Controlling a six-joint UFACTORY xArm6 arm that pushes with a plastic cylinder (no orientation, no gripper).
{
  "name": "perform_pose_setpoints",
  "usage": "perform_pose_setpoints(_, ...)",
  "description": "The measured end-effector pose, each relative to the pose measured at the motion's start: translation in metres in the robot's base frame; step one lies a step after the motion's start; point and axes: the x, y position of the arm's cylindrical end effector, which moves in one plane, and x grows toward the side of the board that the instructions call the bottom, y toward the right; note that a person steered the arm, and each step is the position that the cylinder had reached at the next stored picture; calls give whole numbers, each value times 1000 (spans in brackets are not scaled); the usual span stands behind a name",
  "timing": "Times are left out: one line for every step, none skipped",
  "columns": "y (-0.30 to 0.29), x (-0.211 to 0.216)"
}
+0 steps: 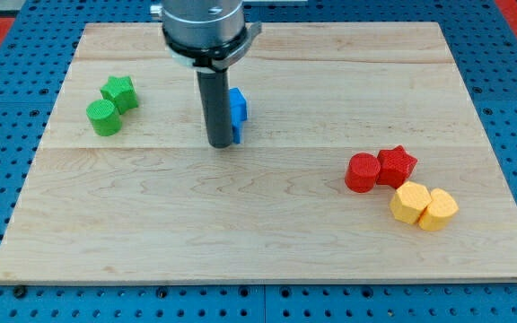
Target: Drag the green circle into the blue cube
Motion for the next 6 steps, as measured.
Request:
perform_pose_setpoints(-1,-13)
perform_pose_setpoints(-61,-12)
perform_pose_setpoints(-185,12)
perform_pose_setpoints(-253,0)
perform_pose_setpoints(-179,-27)
perform_pose_setpoints(-93,-27)
